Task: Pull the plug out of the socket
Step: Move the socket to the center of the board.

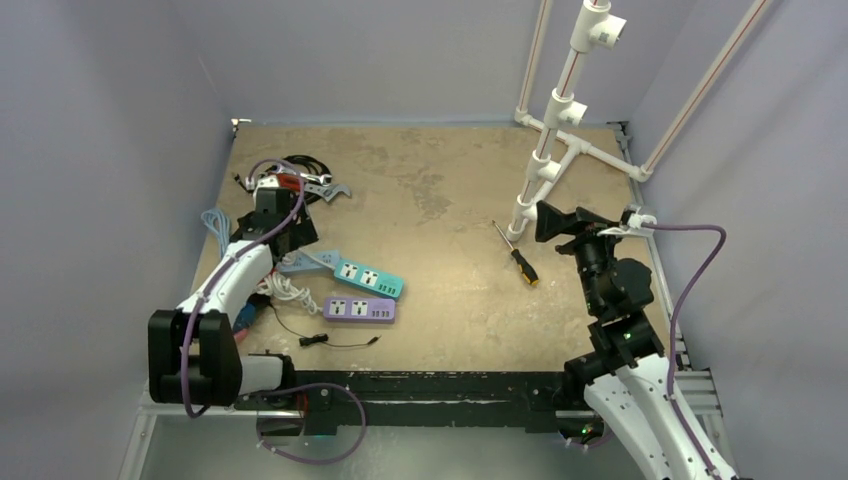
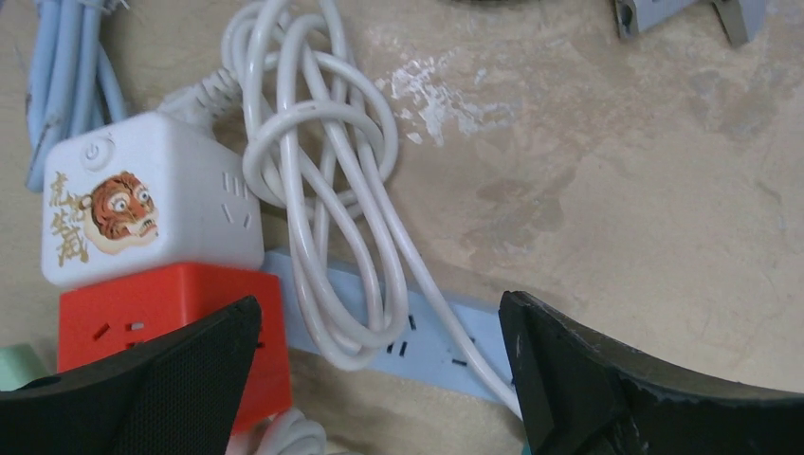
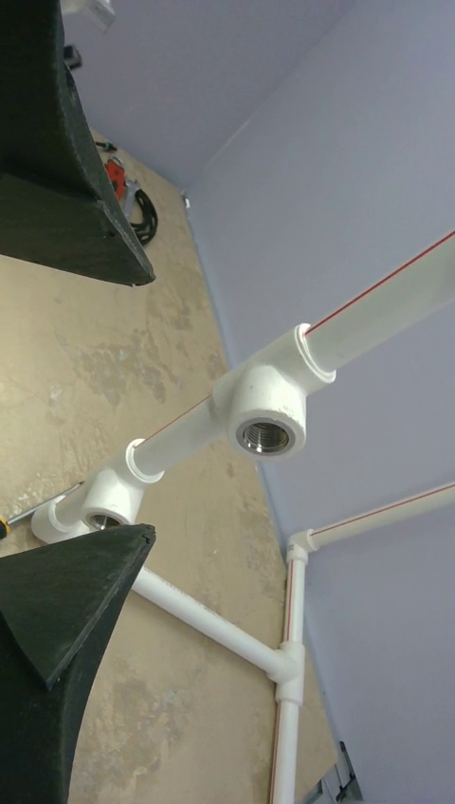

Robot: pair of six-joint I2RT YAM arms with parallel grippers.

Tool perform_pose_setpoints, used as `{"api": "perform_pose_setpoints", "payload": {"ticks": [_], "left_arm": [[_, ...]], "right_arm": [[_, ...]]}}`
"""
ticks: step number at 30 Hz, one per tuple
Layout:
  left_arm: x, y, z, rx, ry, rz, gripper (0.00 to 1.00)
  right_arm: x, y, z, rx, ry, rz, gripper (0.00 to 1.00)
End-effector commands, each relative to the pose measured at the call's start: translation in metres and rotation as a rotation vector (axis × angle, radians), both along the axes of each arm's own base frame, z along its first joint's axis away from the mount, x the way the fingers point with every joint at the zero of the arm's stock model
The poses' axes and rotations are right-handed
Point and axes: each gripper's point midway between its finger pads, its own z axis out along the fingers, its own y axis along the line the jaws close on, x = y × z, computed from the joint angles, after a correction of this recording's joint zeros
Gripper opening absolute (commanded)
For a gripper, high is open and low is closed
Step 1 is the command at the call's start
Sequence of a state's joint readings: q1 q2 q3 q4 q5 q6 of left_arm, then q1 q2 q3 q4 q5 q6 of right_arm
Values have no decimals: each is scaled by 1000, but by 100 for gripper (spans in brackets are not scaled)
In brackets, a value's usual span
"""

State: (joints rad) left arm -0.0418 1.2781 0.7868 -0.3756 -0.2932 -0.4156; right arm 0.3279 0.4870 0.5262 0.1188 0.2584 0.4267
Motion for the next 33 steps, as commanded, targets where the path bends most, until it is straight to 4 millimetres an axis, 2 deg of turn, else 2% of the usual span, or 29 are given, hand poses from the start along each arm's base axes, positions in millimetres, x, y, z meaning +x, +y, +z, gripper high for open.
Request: {"api": "perform_pose_setpoints", "payload": {"ticks": [1,4,8,13,20,23,24,28,33], "left_arm": [[18,22,4,78,1,60,98],[18,32,-8,37,29,89,98],[20,23,-18,-8,44,53,90],[24,15,-29,-39,72,12,75],[27,-9,-43,-115,104,-66,52],[25,-13,-43,-116,104,-81,31],[25,-25,-43,-125,106,-117,25],[22,-45,-33,-118,80,-180,0],[25,-71,-16,-147,10,-269,0]], "right_arm": [[-6,9,20,11,-49,60,99],[-6,10,18,10,-46,65,99],[-5,13,15,12,-38,79,99],[-2,16,10,7,-20,87,99],[-1,16,9,3,-17,88,99],[2,18,11,-3,-18,92,99],[3,18,12,-3,-21,91,99],[4,15,13,-15,-12,75,99],[-7,3,19,13,-60,29,99]]}}
